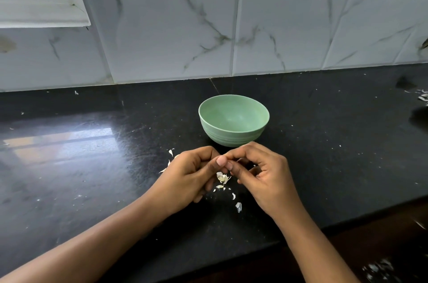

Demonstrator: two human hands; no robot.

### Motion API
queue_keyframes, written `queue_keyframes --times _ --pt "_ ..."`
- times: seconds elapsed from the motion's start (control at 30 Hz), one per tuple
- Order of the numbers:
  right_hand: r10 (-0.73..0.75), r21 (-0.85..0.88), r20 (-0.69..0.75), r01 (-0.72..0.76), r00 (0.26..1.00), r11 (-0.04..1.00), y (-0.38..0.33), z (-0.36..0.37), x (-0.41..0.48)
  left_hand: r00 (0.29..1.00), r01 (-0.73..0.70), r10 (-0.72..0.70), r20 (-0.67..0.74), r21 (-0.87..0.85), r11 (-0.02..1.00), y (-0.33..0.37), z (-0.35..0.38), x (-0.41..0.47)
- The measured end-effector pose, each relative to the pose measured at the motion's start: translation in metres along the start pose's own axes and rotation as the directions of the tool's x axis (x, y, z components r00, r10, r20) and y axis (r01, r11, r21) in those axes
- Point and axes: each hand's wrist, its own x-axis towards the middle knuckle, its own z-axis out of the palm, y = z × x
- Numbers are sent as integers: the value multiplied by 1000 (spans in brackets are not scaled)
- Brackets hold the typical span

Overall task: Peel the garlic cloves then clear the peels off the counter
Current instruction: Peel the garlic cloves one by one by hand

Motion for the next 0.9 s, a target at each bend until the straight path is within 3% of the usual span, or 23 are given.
queue_keyframes --times 0.17,0.23,0.33,0.4,0.47,0.6,0.7,0.8,0.9 --pt "6 -11 -22 -6 1000 1000 -4 0 -1 991 103 -86 103 -171 980 3 -2 -1" --pt "-15 -41 -56 13 998 999 -5 -1 -1 983 135 -111 149 -163 977 6 -6 -1" --pt "16 5 -178 -16 984 1000 -4 -5 -1 995 87 -88 -51 -28 996 12 -15 3" --pt "87 115 -234 -61 968 991 -4 -8 -1 952 67 -75 -296 -35 997 20 -25 12" --pt "149 196 -241 -102 959 975 -5 -8 -1 901 82 -109 -421 -81 993 25 -35 27" --pt "268 313 -234 -188 935 931 -5 -6 4 860 278 -293 -418 -98 956 22 -40 72" --pt "340 359 -269 -234 901 904 -4 -15 10 811 385 -487 -324 -330 862 10 -20 95" --pt "356 314 -255 -271 899 910 -4 -31 21 782 359 -542 -307 -490 794 0 -7 101" --pt "346 222 -242 -295 906 929 -2 -48 37 777 308 -497 -387 -454 836 -7 -5 102"
